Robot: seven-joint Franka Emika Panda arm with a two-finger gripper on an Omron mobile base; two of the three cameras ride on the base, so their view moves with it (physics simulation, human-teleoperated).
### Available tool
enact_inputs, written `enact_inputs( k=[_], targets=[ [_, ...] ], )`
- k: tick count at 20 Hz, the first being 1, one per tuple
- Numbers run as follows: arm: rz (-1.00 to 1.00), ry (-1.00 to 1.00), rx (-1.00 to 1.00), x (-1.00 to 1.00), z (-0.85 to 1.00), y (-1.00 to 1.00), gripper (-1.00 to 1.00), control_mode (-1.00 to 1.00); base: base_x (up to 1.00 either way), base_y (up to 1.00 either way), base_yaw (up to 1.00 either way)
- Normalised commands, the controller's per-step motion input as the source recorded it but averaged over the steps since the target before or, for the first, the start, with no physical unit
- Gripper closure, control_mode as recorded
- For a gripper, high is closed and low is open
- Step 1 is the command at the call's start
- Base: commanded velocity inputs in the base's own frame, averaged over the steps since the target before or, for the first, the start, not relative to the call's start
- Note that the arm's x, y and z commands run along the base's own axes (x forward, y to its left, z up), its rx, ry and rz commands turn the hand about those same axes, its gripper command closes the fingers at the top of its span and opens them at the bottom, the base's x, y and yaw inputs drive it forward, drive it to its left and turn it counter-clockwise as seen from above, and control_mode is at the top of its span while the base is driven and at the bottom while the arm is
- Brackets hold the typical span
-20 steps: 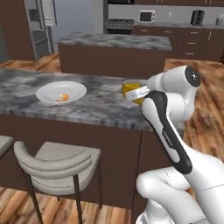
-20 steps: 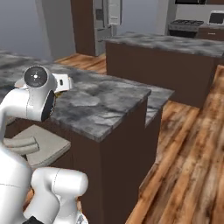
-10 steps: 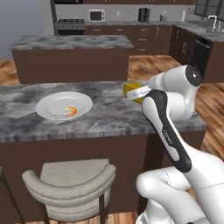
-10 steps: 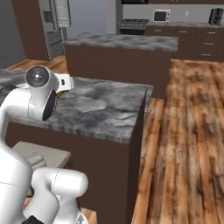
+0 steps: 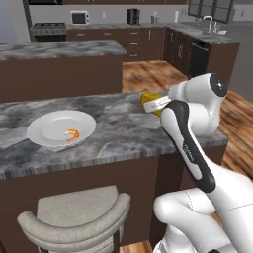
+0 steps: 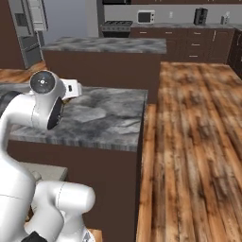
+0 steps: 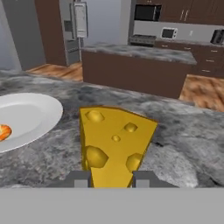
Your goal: Take the cheese, shrimp, and corn from the fridge and place them on the plate on the dining counter to create an appetizer plate.
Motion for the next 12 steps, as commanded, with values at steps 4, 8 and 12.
enact_inputs(
  k=[4,8,12],
  targets=[
    [-0.06,-0.01,-0.04,0.07,0.03,0.79,1.00,-1.00,0.00,0.00,0.00],
    [0.08,-0.06,0.00,0.00,0.06,0.85,1.00,-1.00,0.00,0.00,0.00],
    [0.15,0.00,0.00,0.13,0.00,0.97,1.00,-1.00,0.00,0.00,0.00]
  ],
)
